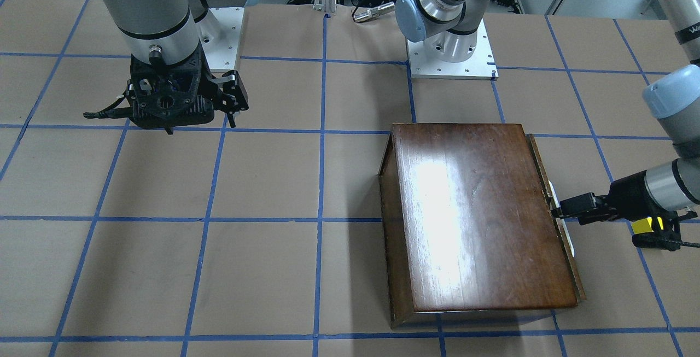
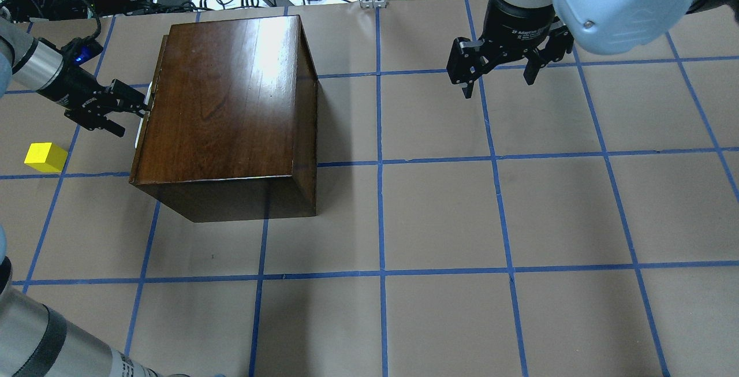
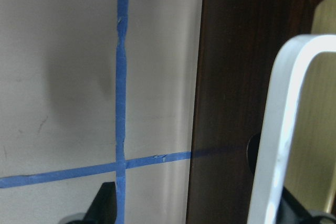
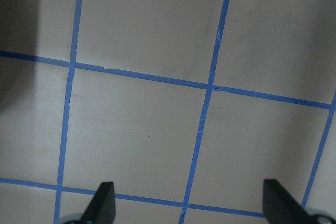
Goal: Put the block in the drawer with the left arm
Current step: 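Hook the white handle with the left gripper and pull the drawer open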
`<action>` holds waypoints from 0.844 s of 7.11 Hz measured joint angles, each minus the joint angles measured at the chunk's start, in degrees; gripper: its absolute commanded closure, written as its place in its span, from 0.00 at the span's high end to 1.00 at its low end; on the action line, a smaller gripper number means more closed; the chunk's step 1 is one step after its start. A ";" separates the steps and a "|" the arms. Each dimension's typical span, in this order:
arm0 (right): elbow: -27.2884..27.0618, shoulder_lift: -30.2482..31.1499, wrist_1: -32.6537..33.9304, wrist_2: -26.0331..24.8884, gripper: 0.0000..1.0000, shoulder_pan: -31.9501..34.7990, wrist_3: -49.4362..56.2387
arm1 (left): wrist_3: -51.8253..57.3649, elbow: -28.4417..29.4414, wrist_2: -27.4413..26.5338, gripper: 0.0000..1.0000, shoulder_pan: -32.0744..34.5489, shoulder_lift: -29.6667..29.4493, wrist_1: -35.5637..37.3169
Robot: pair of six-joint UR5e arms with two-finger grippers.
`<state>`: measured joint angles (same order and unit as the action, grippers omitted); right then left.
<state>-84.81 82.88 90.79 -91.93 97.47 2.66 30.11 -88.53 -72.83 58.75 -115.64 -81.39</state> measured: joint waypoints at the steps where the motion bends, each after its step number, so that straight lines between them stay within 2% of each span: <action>1: 0.00 0.00 0.00 0.00 1.00 0.00 -0.02 | 0.78 0.00 -0.02 1.00 -0.98 -0.07 0.11; 6: 0.00 0.00 0.00 0.00 1.00 0.00 -0.02 | 6.90 0.31 -0.57 1.00 -6.67 -0.84 0.79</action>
<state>-84.82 82.88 90.79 -91.93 97.47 2.64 37.01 -88.22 -73.39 52.08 -116.48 -80.60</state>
